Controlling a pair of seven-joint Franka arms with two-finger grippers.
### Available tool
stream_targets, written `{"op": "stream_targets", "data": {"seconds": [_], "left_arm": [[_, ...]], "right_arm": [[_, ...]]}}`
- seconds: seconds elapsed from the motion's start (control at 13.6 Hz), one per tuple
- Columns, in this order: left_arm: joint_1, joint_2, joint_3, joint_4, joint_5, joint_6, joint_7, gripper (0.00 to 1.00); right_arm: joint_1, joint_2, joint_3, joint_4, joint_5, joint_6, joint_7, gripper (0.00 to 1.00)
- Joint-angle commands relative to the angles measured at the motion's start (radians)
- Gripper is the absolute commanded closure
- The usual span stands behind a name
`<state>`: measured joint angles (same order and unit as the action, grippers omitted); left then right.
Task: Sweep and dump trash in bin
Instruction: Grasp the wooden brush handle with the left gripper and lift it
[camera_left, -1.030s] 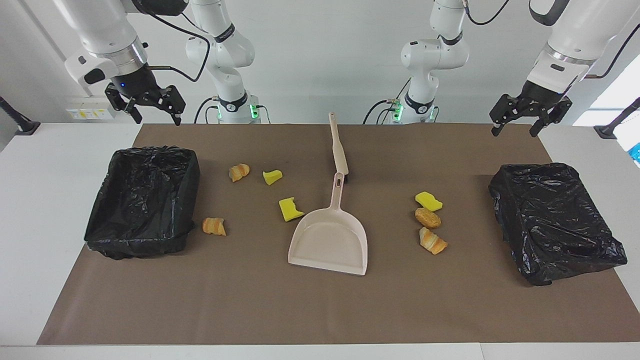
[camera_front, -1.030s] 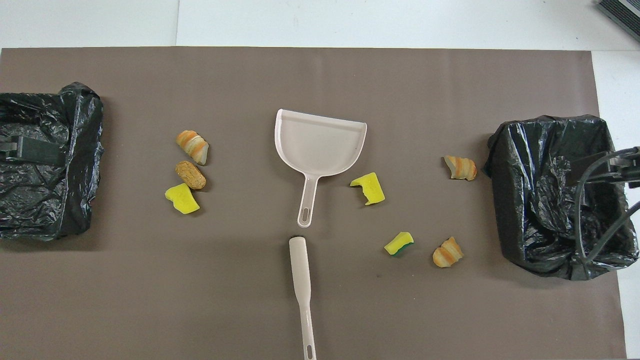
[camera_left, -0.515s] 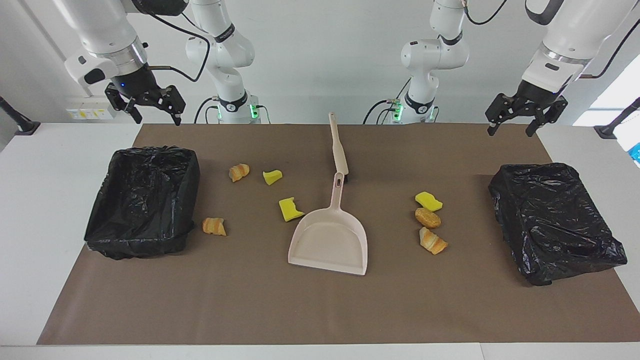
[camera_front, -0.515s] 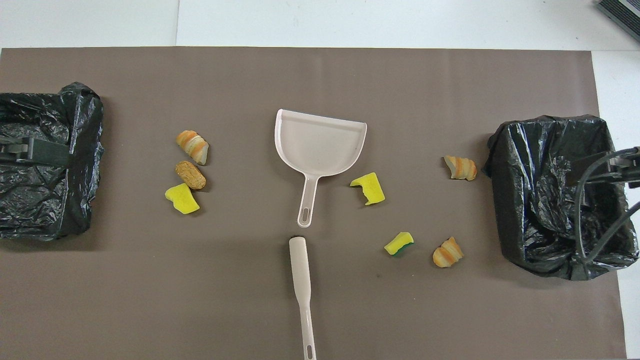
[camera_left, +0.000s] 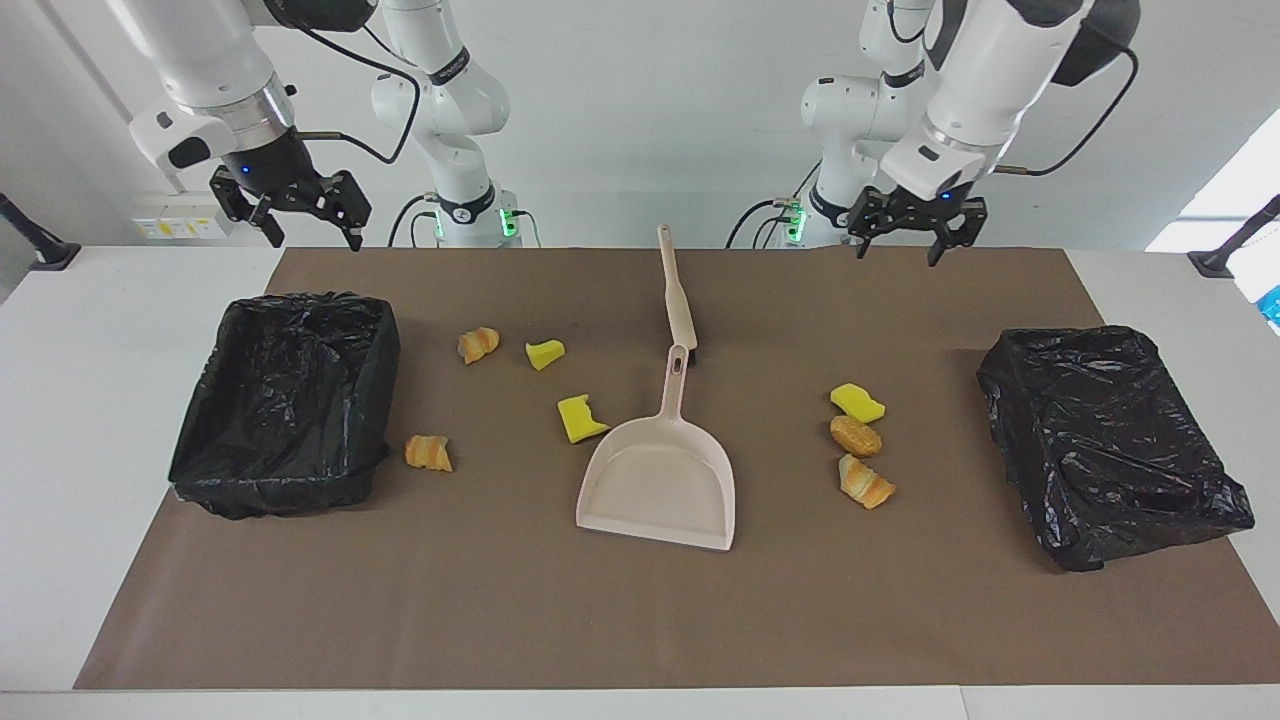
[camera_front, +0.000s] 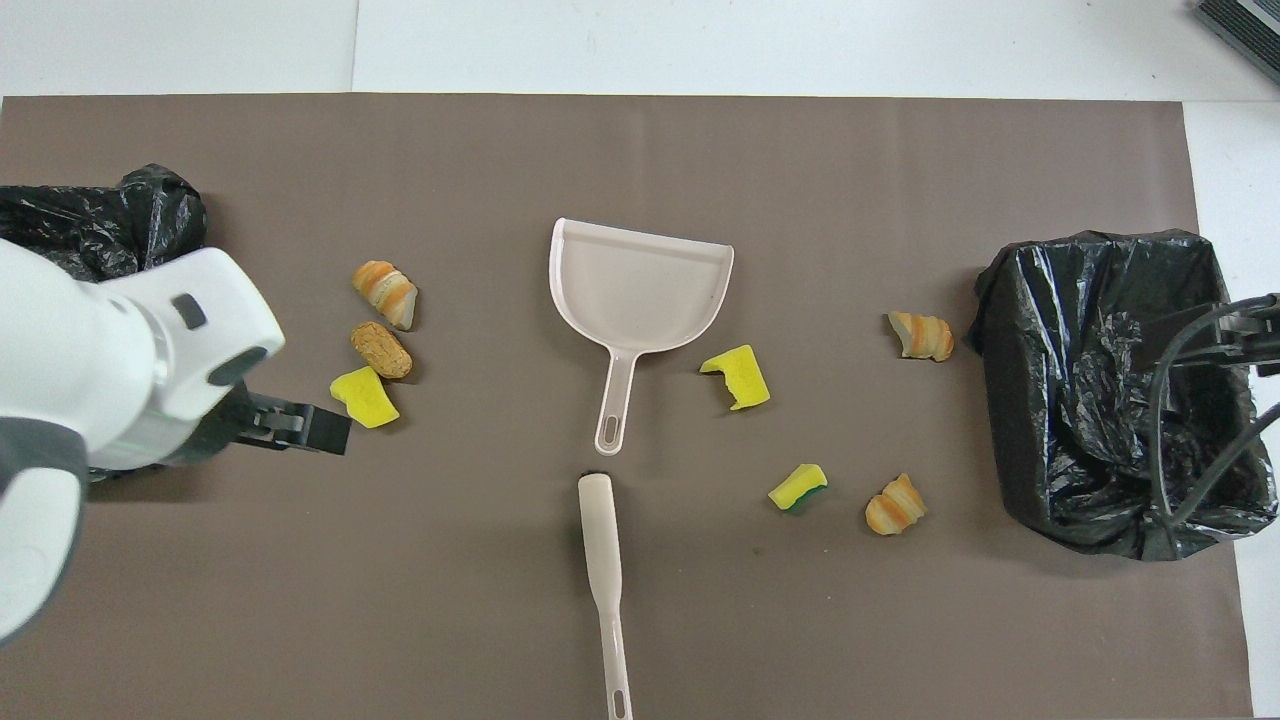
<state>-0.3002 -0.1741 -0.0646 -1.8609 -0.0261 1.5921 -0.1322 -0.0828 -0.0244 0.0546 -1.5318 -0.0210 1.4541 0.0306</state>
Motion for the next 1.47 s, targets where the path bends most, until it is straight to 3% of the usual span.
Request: {"op": "stream_targets", "data": {"seconds": [0.0, 0.44, 0.66, 1.03, 1.4], "left_arm": [[-0.133, -0.099, 0.019, -0.182, -0.008, 0.092, -0.139, 0.0], [-0.405, -0.082, 0.017, -0.38, -0.008, 0.358, -0.513, 0.0], [-0.557, 0.011, 0.019, -0.46, -0.008, 0.52, -0.656, 0.0], [-0.655, 0.082, 0.017, -0.518, -0.008, 0.672, -0.794, 0.0], [-0.72, 0.096, 0.017, -0.547, -0.008, 0.689, -0.86, 0.0]], "right_arm": [[-0.009, -0.012, 0.002, -0.005, 0.021, -0.009, 0.012, 0.0], [-0.009, -0.012, 0.002, -0.005, 0.021, -0.009, 0.012, 0.0], [-0.009, -0.012, 0.002, -0.005, 0.021, -0.009, 0.011, 0.0], [-0.009, -0.012, 0.002, -0.005, 0.021, -0.009, 0.012, 0.0], [-0.009, -0.012, 0.002, -0.005, 0.021, -0.009, 0.012, 0.0]]}}
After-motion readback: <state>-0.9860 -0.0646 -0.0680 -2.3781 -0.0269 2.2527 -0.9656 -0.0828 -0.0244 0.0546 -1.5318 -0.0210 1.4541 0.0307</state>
